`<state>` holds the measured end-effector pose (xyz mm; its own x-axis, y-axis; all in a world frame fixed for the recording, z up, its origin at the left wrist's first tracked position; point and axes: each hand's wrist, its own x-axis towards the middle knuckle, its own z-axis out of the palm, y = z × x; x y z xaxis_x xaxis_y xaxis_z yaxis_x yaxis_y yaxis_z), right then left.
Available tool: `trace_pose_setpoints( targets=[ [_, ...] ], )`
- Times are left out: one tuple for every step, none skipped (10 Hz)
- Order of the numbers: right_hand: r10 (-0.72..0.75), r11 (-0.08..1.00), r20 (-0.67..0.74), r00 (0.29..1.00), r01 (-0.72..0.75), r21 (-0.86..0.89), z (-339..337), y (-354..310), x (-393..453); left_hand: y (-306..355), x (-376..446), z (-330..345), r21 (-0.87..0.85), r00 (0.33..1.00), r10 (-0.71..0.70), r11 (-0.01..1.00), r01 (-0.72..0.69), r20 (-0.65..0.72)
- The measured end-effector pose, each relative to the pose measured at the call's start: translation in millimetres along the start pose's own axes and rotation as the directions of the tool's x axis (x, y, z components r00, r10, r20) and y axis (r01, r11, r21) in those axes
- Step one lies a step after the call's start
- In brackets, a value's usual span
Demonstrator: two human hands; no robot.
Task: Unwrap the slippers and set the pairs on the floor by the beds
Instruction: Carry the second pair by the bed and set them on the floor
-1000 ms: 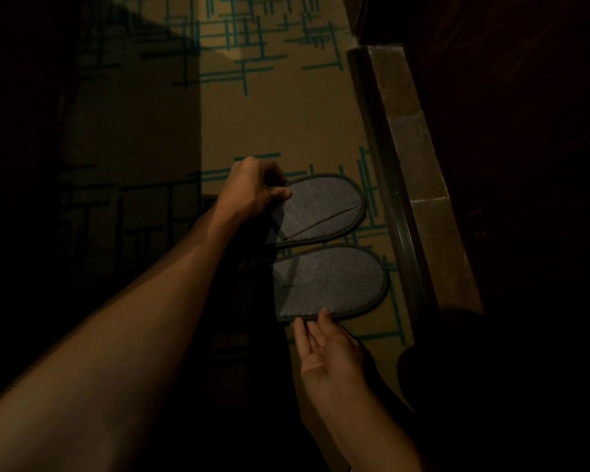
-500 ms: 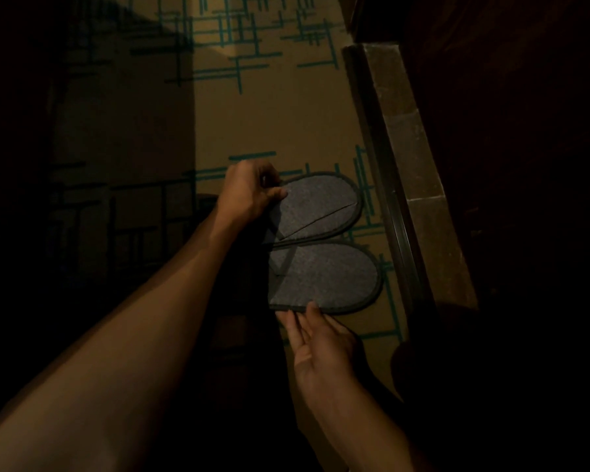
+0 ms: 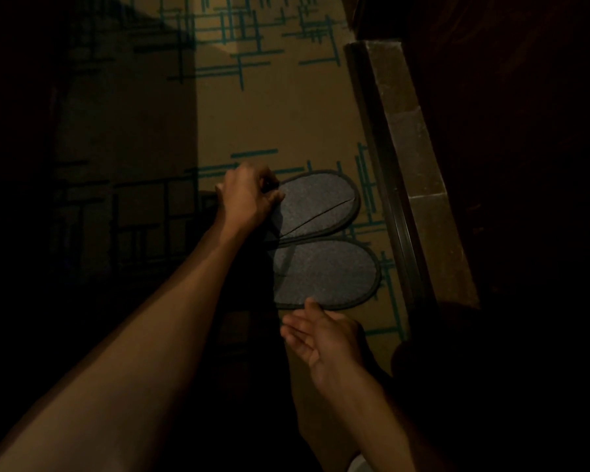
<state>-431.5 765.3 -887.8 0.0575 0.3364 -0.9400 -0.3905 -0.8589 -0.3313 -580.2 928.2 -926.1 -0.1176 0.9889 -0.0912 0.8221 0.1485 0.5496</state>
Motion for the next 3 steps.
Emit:
trace_pose_setpoints(
  targets=[
    [0.023,0.999,0.048,0.999,-0.021,-0.033,-5.0,-1.5,-0.6,-1.1,-2.0,0.9,0.001,1.000,-0.023,1.000,0.023,0.013],
    [0.050,0.991,0.097,0.994,-0.037,-0.128,-15.6,-6.6,-12.3,4.6,-19.9,-6.5,-0.072,0.995,-0.097,0.993,0.096,-0.017],
    [-0.015,0.952,0.119,0.993,0.051,-0.302,-28.8,-22.7,-46.2,16.5,-64.8,-24.7,-0.164,0.969,-0.244,0.958,0.235,-0.034]
  ],
)
